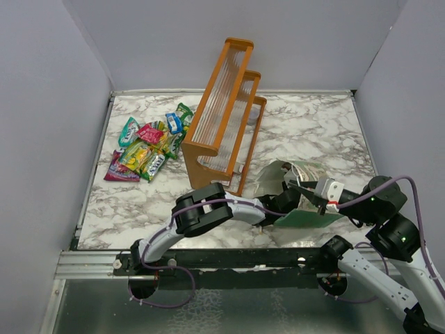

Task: Take the snacks out of the paper bag
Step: Take out the snack from the paper bag.

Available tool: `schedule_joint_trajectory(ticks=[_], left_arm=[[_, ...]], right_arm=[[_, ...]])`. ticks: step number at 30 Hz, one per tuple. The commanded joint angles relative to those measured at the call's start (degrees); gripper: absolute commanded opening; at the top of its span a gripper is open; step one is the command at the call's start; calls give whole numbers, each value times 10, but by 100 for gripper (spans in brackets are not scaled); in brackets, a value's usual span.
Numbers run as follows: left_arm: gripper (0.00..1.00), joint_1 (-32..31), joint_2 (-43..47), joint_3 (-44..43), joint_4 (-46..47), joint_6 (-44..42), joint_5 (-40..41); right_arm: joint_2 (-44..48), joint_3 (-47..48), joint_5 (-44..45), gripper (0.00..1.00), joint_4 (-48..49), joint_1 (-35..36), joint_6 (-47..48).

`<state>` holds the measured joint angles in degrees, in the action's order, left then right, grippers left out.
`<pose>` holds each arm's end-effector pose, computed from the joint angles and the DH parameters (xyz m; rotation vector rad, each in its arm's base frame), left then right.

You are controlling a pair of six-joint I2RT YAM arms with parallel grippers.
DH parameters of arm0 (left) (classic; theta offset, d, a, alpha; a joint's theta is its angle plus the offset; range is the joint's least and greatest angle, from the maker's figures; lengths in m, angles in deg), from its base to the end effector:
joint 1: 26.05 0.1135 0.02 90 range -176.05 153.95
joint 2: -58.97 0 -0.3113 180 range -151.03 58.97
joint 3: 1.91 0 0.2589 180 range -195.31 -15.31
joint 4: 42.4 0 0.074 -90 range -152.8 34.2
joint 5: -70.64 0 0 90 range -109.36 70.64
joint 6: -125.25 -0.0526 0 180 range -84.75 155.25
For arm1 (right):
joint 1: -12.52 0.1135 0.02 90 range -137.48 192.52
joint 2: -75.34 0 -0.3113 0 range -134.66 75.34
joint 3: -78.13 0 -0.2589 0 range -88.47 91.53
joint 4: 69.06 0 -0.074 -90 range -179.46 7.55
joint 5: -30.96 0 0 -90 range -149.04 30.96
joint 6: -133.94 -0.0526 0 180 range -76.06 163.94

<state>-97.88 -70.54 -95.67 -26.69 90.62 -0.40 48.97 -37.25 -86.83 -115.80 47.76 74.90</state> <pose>0.1860 -0.5119 0.1600 0.0570 2.0845 -1.1443 0.0378 0.0567 0.3943 -1.2221 1.2164 0.4712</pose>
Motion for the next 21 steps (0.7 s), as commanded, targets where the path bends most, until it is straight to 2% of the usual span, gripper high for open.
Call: schedule_joint_trajectory(ticks=[1,4,9,15,21], left_arm=[[60,8,-45,-25,-22,5,30],[40,9,-45,-25,-15,4,41],[22,14,-21,-4,5,-1,34],[12,14,47,58,30,-22,20],[10,13,117,111,44,-45,-26]], right_arm=[[1,20,-17,2,6,2,4],[1,27,-13,2,0,2,6],[5,35,-2,2,-12,2,11],[14,29,18,2,-22,2,12],[25,16,68,2,-19,2,-5]])
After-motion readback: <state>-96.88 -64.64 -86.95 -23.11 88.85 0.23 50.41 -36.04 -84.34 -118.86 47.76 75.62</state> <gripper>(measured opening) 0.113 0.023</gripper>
